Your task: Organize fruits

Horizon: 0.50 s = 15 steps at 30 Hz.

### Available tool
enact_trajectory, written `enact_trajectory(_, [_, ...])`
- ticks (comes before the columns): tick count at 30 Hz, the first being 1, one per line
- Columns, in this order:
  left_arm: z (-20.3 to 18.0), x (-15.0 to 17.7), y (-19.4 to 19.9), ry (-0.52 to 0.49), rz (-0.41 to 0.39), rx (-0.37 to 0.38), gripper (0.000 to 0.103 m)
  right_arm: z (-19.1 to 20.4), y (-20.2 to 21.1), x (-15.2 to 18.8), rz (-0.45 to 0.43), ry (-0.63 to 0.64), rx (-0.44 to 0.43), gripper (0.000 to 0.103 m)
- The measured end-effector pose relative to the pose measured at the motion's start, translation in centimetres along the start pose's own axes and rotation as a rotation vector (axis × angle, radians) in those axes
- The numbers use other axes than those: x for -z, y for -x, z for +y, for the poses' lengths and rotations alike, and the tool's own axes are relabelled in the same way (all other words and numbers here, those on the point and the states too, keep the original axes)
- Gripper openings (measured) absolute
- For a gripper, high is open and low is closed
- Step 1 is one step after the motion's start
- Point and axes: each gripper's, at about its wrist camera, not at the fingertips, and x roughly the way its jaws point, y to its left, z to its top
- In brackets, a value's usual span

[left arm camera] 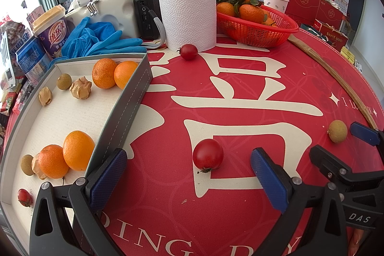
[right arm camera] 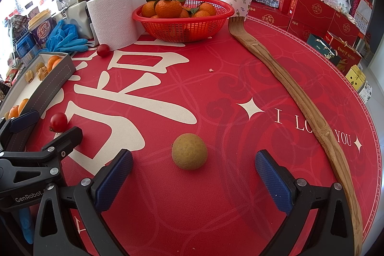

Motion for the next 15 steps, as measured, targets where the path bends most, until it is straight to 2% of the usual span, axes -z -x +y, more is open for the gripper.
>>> enact_trajectory(15, [0.00,0.02,-0.01,-0.001,-0.001,0.002,0.102,-0.75,0.18,0.35,0.000,0.016,-0.009,0.102])
